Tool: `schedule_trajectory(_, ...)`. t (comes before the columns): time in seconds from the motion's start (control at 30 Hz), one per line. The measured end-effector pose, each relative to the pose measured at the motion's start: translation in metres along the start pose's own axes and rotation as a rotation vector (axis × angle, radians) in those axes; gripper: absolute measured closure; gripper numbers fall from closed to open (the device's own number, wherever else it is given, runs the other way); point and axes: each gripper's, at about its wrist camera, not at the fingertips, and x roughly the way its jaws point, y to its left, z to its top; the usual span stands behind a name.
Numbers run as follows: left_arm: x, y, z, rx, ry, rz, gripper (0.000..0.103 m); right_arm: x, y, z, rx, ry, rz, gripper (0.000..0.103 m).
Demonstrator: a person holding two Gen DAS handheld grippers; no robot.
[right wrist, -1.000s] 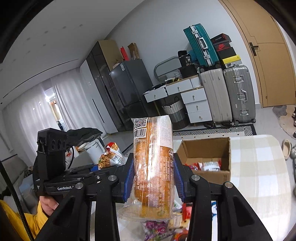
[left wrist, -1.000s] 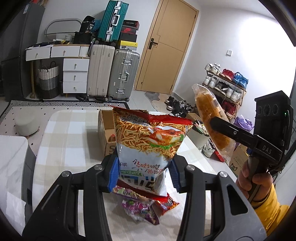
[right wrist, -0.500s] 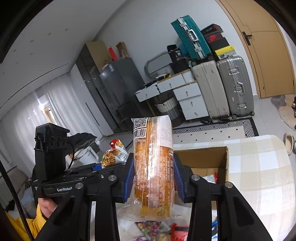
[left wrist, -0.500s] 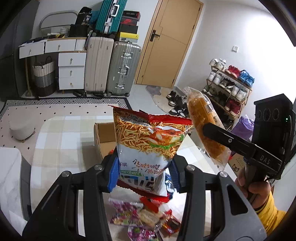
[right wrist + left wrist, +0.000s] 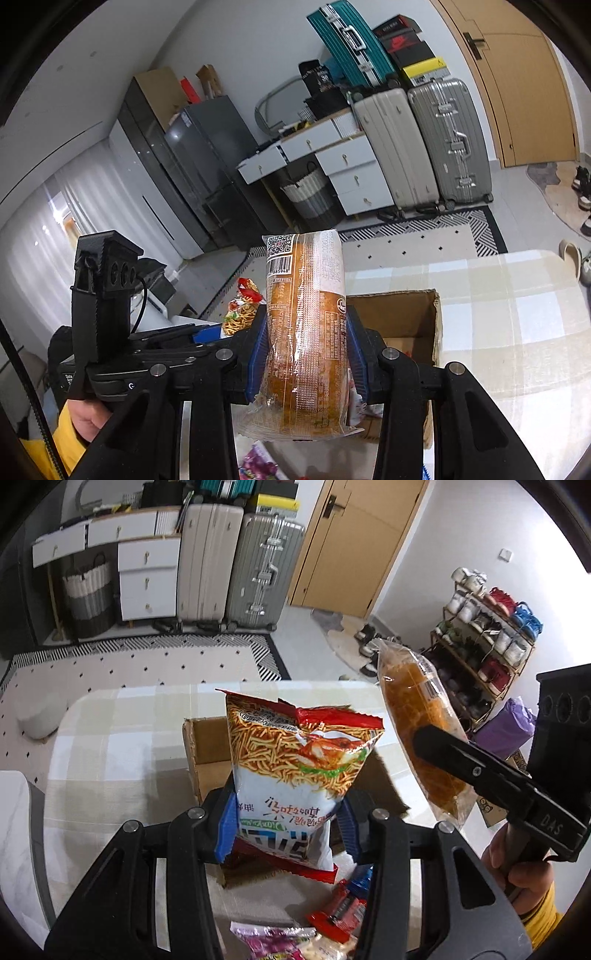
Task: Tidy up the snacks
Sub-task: 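Lift both held bags and carry them over the SF box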
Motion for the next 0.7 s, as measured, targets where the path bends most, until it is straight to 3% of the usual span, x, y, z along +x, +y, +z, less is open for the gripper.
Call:
schedule_trajectory(0.33,0.073,0.010,0.009,-0.009,0.074,0.014,0.061,0.036,-0.027,-0.007,0.018,0.062,-0.029,0.064)
schedule_trajectory(0.7,0.110,0.023,0.015,-0.017,0.093,0.032,0.060,0.054,-0.030,-0.017,0.001,0.101,-0.058,0.064)
